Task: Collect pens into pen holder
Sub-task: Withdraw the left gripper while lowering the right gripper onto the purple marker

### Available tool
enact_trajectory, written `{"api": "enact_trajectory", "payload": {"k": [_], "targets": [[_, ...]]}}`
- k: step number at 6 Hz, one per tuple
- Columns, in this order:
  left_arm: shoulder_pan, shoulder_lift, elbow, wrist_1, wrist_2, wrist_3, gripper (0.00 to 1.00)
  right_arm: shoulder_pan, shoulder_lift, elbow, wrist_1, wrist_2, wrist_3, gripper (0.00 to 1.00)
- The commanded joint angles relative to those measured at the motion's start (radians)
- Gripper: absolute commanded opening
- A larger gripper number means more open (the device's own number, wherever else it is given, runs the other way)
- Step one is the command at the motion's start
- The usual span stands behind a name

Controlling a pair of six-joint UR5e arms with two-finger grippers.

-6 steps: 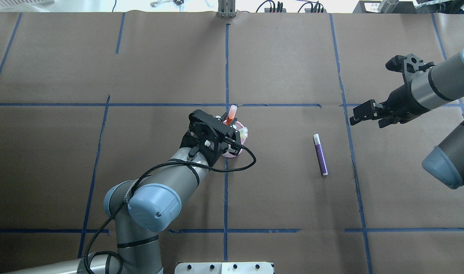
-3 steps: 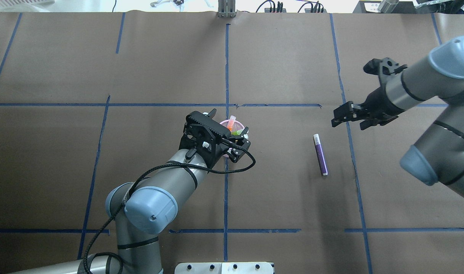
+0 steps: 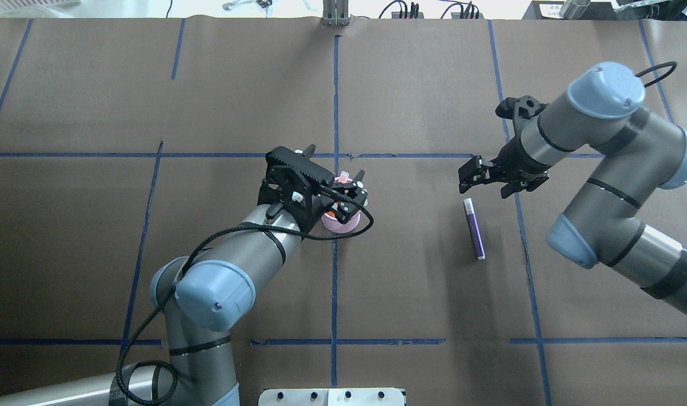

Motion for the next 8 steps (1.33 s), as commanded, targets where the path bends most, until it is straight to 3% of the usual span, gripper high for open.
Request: {"api": "enact_trajectory", "payload": {"k": [1, 2, 3, 5, 6, 7, 8], "targets": [[-0.119, 0.037, 0.012, 0.076, -0.148, -0.057, 1.0, -0.051, 0.062, -0.057, -0.143, 0.001, -0.035, 0.93], [-0.206, 0.054, 0.012, 0.109, -0.3, -0.143, 1.0, -0.056, 0.057, -0.063, -0.163, 0.004, -0.058, 0.86], [-0.224, 0.074, 0.012, 0.113, -0.332, -0.156, 1.0, -0.055, 0.062, -0.063, -0.204, 0.004, -0.068, 0.78], [-0.224, 0.074, 0.01, 0.112, -0.333, -0.159, 1.0, -0.053, 0.054, -0.076, -0.216, 0.002, -0.114, 0.73], [-0.224, 0.075, 0.009, 0.112, -0.334, -0.159, 1.0, -0.053, 0.056, -0.076, -0.22, 0.004, -0.115, 0.51], [-0.224, 0.075, 0.009, 0.112, -0.334, -0.159, 1.0, -0.053, 0.065, -0.076, -0.244, 0.004, -0.115, 0.12], [-0.224, 0.075, 0.007, 0.11, -0.334, -0.159, 1.0, -0.052, 0.067, -0.074, -0.246, 0.008, -0.121, 0.0]]}}
